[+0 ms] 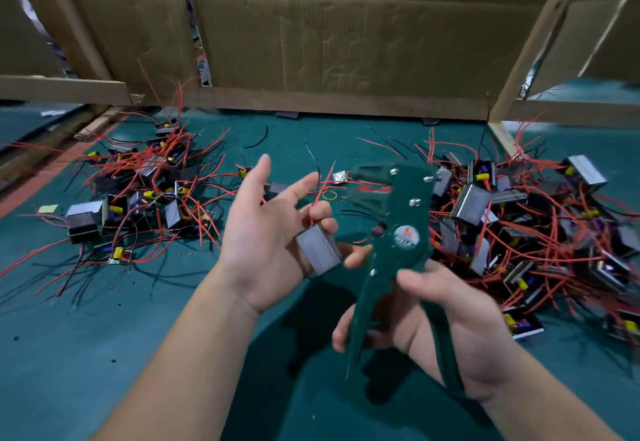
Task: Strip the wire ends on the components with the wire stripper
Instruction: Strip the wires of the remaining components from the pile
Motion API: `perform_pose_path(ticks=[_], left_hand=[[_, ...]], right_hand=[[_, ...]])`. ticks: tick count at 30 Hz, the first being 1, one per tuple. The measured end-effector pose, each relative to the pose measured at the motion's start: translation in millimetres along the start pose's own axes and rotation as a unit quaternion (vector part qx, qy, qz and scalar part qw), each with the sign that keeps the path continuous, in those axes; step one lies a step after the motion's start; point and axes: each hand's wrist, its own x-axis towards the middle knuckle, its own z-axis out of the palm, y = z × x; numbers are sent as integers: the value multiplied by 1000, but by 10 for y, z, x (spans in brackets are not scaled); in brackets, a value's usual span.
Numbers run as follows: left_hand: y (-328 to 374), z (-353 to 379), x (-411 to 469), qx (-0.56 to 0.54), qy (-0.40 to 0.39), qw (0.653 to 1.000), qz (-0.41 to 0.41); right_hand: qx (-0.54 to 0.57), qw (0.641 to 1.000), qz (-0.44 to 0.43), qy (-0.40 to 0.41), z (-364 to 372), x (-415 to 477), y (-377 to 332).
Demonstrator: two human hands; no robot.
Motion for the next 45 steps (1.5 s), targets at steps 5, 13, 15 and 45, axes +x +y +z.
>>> perform_pose_path(ticks=[5,13,15,45], left_hand=[[-20,-8,1,12,27,999,25],[-114,44,77,113,-6,991,70],[-80,6,96,178,30,973,142],[115,-616,249,649,311,577,387]], right_hand=[[-52,998,11,21,-3,8,25],[-78,996,-34,34,-32,5,75],[-82,992,-74,65,-44,-2,70],[-44,967,-191,161,-114,-42,-109]])
